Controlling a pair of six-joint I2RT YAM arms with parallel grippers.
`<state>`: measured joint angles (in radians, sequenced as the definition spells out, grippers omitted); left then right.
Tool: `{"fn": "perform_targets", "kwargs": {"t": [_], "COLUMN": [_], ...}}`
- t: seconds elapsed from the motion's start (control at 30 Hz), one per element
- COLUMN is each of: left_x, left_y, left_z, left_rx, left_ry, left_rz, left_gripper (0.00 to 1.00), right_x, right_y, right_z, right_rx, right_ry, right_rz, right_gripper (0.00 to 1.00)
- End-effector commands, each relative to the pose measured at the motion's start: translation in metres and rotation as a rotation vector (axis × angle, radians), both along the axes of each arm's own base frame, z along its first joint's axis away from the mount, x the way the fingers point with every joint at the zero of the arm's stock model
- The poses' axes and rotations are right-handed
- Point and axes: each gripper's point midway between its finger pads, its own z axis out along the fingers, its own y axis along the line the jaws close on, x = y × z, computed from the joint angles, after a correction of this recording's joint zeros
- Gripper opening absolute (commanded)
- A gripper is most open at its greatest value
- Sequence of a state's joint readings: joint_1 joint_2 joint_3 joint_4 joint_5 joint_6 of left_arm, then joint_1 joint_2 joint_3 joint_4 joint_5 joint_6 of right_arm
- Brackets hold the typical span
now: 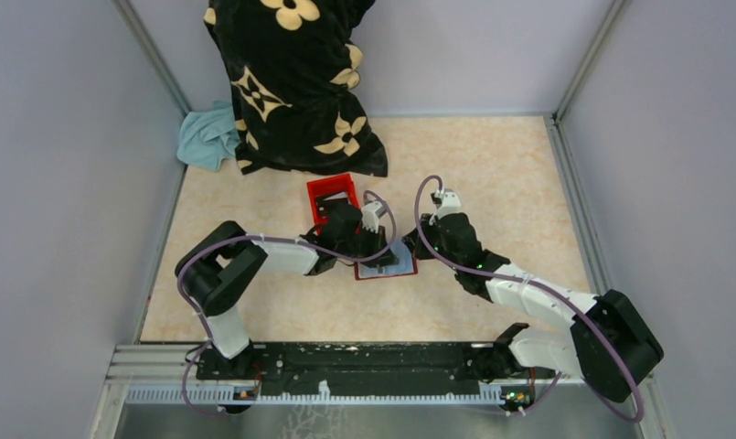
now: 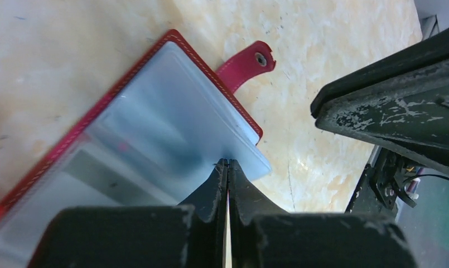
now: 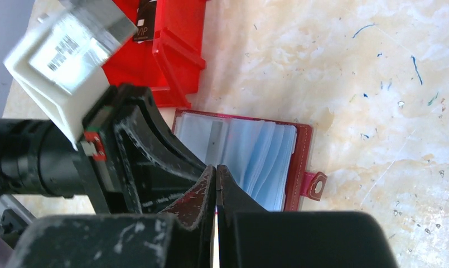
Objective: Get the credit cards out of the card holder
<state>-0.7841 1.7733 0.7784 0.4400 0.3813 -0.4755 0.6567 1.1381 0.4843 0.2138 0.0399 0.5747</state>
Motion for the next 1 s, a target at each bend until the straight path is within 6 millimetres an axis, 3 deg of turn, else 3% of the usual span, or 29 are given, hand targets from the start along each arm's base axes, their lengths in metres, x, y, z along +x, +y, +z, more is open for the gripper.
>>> {"fn": "perform_targets", "kwargs": {"t": [0.0,0.23,0.43,0.7,0.97], "left_x": [-0.002,-0.006,-0.003,0.013,0.044], "left_y": [-0.016,-0.020,-0.015,0.008,0.044], "left_z": [-0.001,-0.004,0.003,0.039,0.024], "left_rx": [-0.002,-0.009,-0.004,-0.026,0.116], "left_ry": [-0.019,0.002,-0.039,-0.198,-0.162], "left_rz": [-0.034,-0.047,-0.029,0.085,0.243], "left_gripper": [0.05,0.07,0.09,0.20,0.22], "right_x": [0.005,0.003,-0.003,-0.013,-0.007], "right_y": [0.003,0.014,0.012,-0.012,-0.022], "right_z": [0.016,0.002,-0.035,-0.084,-0.079], "right_rx": [0.032,0.057,0.031,-0.003,-0.002], "right_ry": [-0.045,0.000,0.086,0.195,0.188], "right_rz": [0.008,0.044,0.036,-0.036,-0.058], "right_gripper": [0.00,0.00,0.00,0.00,0.00]}}
